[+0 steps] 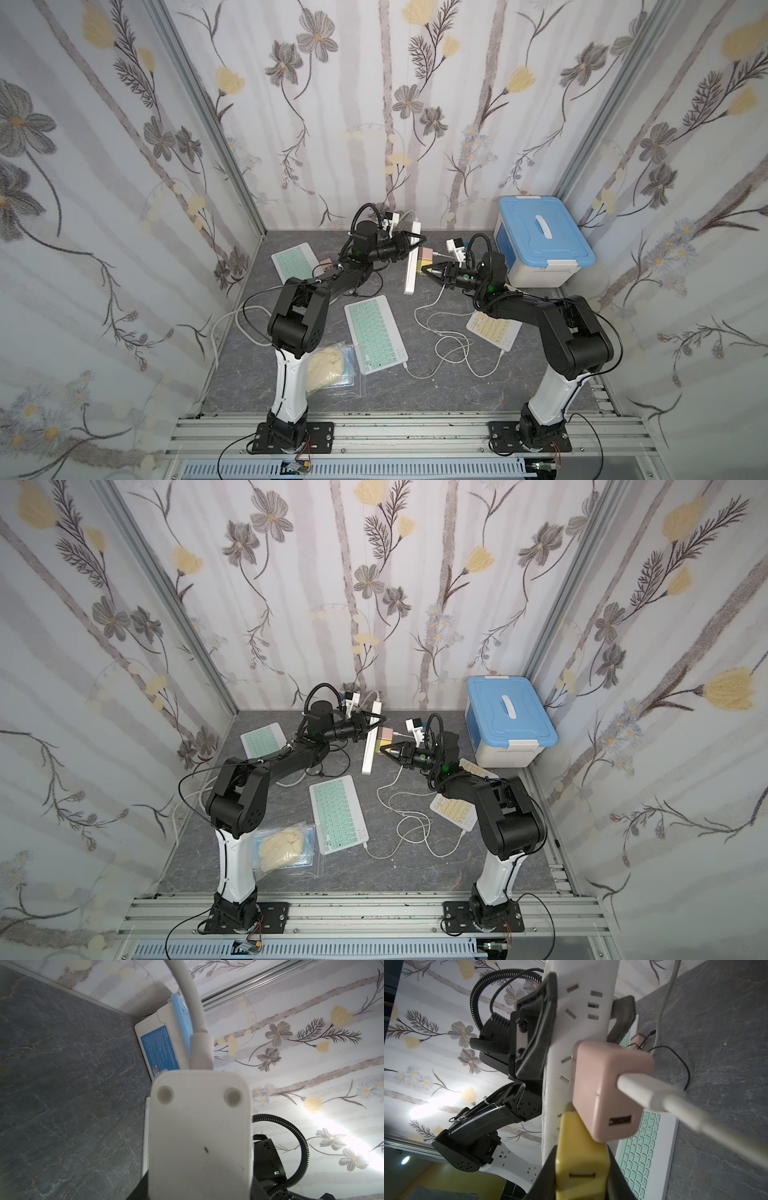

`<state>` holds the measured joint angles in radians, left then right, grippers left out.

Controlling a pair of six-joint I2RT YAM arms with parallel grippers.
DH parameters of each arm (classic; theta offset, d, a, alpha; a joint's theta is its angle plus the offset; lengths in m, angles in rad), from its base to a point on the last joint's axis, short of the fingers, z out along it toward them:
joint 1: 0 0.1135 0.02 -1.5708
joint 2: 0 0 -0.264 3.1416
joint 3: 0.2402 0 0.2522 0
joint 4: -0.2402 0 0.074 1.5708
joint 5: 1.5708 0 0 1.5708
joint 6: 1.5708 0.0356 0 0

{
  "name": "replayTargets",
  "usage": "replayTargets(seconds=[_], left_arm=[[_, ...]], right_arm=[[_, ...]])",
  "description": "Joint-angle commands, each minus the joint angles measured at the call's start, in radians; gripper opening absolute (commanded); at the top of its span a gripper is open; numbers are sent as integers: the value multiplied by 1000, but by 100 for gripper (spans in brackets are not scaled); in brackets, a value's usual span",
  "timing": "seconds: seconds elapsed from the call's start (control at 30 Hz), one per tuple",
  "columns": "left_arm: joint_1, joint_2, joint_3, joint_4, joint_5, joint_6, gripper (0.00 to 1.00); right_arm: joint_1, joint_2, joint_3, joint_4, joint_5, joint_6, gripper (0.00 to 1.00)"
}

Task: Unplug the wireless keyboard
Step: Remove the plug from the socket.

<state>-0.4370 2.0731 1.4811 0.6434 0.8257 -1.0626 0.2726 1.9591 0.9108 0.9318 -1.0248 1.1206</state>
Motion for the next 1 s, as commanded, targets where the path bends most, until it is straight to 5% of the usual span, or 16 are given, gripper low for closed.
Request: replayTargets(seconds=[0.0, 0.13, 0.97], left_arm=[[6, -5, -6, 133, -9, -60, 0], [17, -2, -18, 181, -28, -96, 0], [35, -28, -21, 225, -45, -125, 0]], right_arm=[[0, 3, -11, 51, 21, -10, 16], [0, 10, -21, 91, 29, 16, 0], [-22, 26, -71, 269, 23, 133, 0]])
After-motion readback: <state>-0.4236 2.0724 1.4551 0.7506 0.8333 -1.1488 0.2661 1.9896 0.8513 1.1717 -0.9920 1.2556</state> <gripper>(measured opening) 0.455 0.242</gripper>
